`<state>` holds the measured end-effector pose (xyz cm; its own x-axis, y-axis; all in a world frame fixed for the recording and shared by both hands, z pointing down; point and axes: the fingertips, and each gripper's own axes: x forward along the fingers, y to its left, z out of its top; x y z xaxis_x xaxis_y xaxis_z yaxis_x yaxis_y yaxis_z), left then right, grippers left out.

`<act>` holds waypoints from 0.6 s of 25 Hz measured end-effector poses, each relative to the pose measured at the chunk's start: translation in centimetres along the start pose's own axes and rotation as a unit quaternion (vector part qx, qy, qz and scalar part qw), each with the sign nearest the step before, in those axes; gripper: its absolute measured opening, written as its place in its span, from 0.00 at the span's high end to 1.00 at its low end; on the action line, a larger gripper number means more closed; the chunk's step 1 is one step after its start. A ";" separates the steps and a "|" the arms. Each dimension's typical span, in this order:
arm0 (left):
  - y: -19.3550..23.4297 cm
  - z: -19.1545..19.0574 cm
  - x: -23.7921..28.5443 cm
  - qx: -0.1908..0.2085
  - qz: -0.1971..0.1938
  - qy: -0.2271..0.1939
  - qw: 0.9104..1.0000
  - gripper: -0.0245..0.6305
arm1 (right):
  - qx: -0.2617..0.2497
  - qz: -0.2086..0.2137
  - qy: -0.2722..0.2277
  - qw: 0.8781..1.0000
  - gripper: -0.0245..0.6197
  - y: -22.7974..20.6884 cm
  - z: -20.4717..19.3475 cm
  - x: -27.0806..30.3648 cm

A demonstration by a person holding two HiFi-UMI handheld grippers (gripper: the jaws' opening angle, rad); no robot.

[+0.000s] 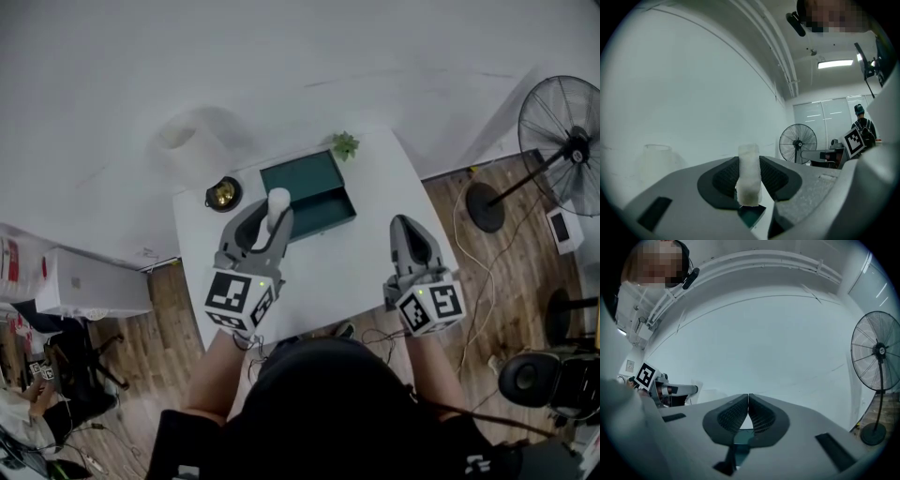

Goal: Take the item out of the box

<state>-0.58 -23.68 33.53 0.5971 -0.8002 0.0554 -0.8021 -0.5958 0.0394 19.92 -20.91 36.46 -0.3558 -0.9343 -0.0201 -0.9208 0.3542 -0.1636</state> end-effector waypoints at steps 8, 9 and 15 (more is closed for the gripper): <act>0.1 -0.4 0.5 0.006 -0.003 0.001 1.000 0.77 | -0.009 0.005 -0.001 1.000 0.95 0.2 -0.1 0.5; 0.2 -0.5 0.5 0.006 -0.003 0.002 1.000 0.77 | -0.009 0.005 0.000 1.000 0.95 0.1 -0.2 0.6; 0.8 -1.0 1.2 0.006 0.000 0.006 1.000 0.77 | -0.007 0.005 0.004 1.000 0.95 -0.3 -0.7 1.4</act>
<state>-0.57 -25.03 34.67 0.5963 -0.7999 0.0680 -0.8025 -0.5960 0.0272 19.55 -22.31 37.13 -0.3668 -0.9302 -0.0143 -0.9189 0.3647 -0.1501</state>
